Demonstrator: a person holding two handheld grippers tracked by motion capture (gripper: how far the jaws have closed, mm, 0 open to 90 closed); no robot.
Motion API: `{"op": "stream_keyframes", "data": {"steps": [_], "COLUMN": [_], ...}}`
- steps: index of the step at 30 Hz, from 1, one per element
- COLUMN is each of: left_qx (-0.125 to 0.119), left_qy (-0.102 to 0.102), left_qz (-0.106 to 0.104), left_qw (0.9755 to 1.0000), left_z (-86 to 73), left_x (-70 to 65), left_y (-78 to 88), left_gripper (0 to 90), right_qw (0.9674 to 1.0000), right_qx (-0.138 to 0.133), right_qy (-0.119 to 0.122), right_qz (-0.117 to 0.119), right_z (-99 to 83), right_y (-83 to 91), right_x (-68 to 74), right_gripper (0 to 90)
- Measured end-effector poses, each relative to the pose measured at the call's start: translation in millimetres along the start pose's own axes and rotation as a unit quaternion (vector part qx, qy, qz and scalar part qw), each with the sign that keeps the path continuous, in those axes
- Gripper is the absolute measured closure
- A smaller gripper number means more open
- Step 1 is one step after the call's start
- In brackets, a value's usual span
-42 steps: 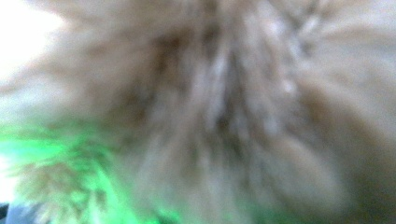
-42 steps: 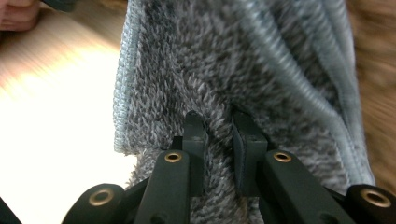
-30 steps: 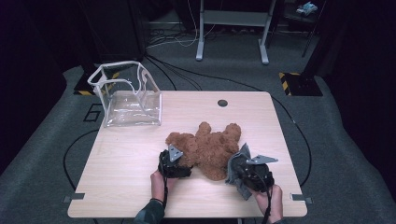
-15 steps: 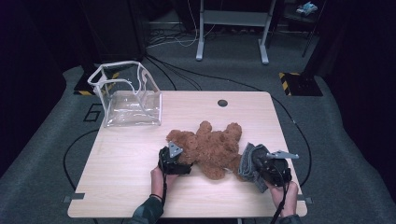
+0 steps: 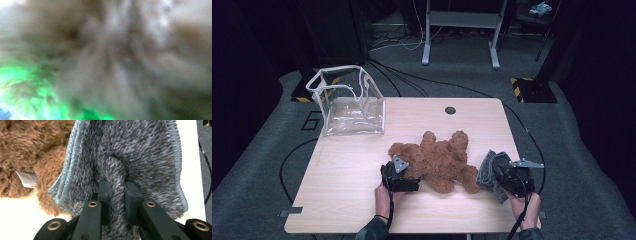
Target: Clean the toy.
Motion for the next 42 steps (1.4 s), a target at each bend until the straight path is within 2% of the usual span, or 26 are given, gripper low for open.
{"op": "stream_keyframes", "data": {"steps": [5,8,12,14,15,18,19,20,24,28,38,41,42], "left_qx": [0.004,0.008,0.01,0.015,0.015,0.033,0.029,0.034,0.021,0.011,0.009,0.002,-0.006], "left_qy": [0.009,0.008,0.015,0.01,0.008,-0.014,-0.008,-0.012,-0.002,0.01,0.006,0.008,0.016], "left_qz": [-0.006,-0.015,-0.02,-0.03,-0.035,-0.053,-0.054,-0.058,-0.056,-0.063,-0.063,-0.059,-0.055], "left_qw": [0.9999,0.9998,0.9996,0.9994,0.9992,0.998,0.9981,0.9977,0.9982,0.9979,0.998,0.9982,0.9984], "left_z": [-2.2,0.3,6.0,10.1,13.1,21.1,22.3,22.4,16.6,11.6,13.2,15.4,16.6], "left_x": [-3.6,-0.6,2.8,9.7,13.9,25.8,25.9,27.5,22.9,21.9,29.4,29.5,28.0], "left_y": [6.4,6.3,5.4,0.9,-2.6,-11.9,-12.7,-12.0,-4.4,3.6,23.1,33.1,36.9], "left_gripper": [0.9,0.0,0.0,0.0,0.0,0.0,0.0,0.0,0.0,0.0,0.0,0.0,0.0], "right_qw": [1.0,0.9999,1.0,1.0,1.0,0.9999,1.0,1.0,1.0,1.0,0.9999,0.9999,1.0], "right_qx": [0.003,0.005,0.004,0.006,0.006,0.007,0.007,0.007,0.008,0.009,0.011,0.009,0.007], "right_qy": [-0.004,-0.011,-0.008,-0.001,-0.005,-0.009,-0.007,-0.006,-0.004,-0.001,-0.008,-0.008,-0.005], "right_qz": [-0.001,-0.001,0.001,0.001,0.0,0.0,0.002,0.001,0.002,0.003,0.0,0.001,0.001], "right_z": [-3.6,-4.8,-5.0,-4.8,-4.7,-4.6,-4.6,-4.9,-6.7,-6.9,-9.0,-8.2,-7.7], "right_y": [-0.1,0.0,0.5,0.0,0.0,-0.2,-0.2,0.0,1.2,1.6,3.2,3.4,3.4], "right_x": [-6.4,-5.6,-4.8,-5.2,-4.0,-2.4,-2.5,-2.3,-1.7,-2.7,-3.1,-2.7,-2.6], "right_gripper": [77.8,77.8,77.8,77.8,77.8,77.8,77.8,77.8,77.8,77.7,77.7,77.7,77.7]}}
Point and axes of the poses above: each handheld gripper's, and its own axes: y roughly backward along the jaws, z roughly out of its top, x roughly to its left, the point moved 2 cm from there along -y, roughly forward along the jaws, and after that the axes turned 14 degrees about -y, right-handed, at the moved point
